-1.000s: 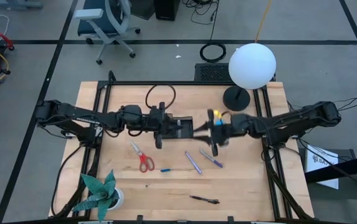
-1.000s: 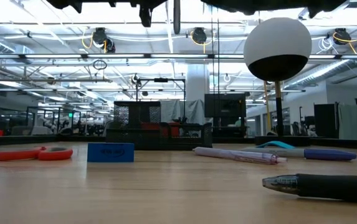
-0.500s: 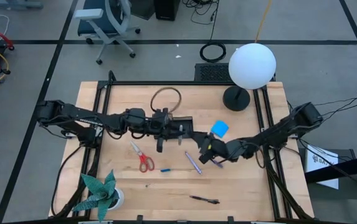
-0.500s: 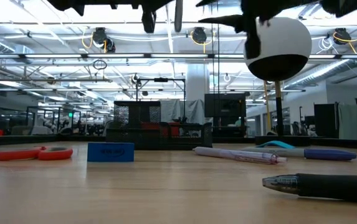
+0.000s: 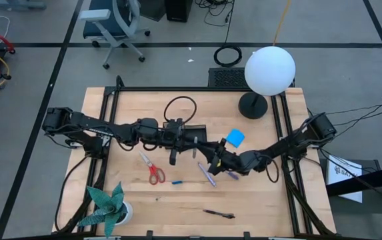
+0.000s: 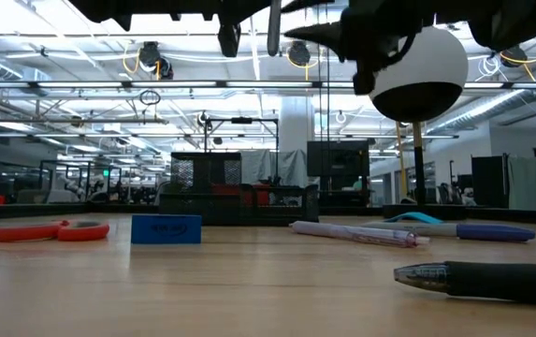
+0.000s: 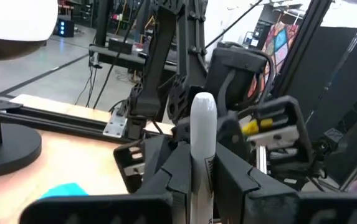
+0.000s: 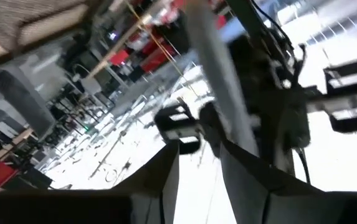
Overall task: Pick and place office supplies into organizer
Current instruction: Put the gray marker pen into the desk organizer
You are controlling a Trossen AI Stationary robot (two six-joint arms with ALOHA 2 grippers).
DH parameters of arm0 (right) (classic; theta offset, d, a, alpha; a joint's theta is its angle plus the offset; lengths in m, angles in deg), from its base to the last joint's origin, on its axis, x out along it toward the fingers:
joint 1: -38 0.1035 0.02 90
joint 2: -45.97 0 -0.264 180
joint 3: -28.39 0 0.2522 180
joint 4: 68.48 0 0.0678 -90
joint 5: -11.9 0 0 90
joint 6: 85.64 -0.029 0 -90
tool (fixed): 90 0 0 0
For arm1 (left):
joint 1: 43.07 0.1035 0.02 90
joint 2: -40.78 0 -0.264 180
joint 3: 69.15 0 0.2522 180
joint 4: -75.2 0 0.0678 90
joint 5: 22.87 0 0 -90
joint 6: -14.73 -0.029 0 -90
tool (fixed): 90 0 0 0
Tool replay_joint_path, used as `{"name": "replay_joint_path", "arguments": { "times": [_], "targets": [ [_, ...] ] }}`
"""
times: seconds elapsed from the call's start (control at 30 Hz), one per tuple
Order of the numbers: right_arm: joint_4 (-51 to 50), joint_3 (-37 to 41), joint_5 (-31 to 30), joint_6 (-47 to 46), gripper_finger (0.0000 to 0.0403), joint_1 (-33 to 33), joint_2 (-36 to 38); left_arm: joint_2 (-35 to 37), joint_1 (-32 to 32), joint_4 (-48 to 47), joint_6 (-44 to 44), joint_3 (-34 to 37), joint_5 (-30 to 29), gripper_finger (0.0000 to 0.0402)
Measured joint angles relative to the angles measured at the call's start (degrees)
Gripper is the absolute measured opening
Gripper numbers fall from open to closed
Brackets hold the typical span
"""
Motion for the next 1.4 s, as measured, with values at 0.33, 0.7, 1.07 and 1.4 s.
{"name": "replay_joint_path", "arguments": {
  "times": [0.33, 0.7, 1.07, 1.4],
  "targets": [
    [-0.43, -0.07, 0.05, 1.32, 0.0116, 4.19, 0.48, 0.00, 0.15, 0.49, -0.17, 0.00, 0.11, 0.0042],
    [-3.93, -0.07, 4.72, 1.51, 0.0116, 2.80, 0.43, 0.00, -0.08, 0.87, 0.31, 0.00, -0.05, 0.0042],
    [-5.85, -0.07, 7.48, 1.07, 0.0116, -0.84, 0.46, 0.04, -0.57, 1.27, 0.45, 0.02, -0.24, 0.0042],
    [-8.19, -0.07, 12.29, -1.98, 0.0116, -1.67, 0.43, 0.04, -0.96, 2.58, 0.29, 0.02, -0.18, 0.0042]
  ]
}}
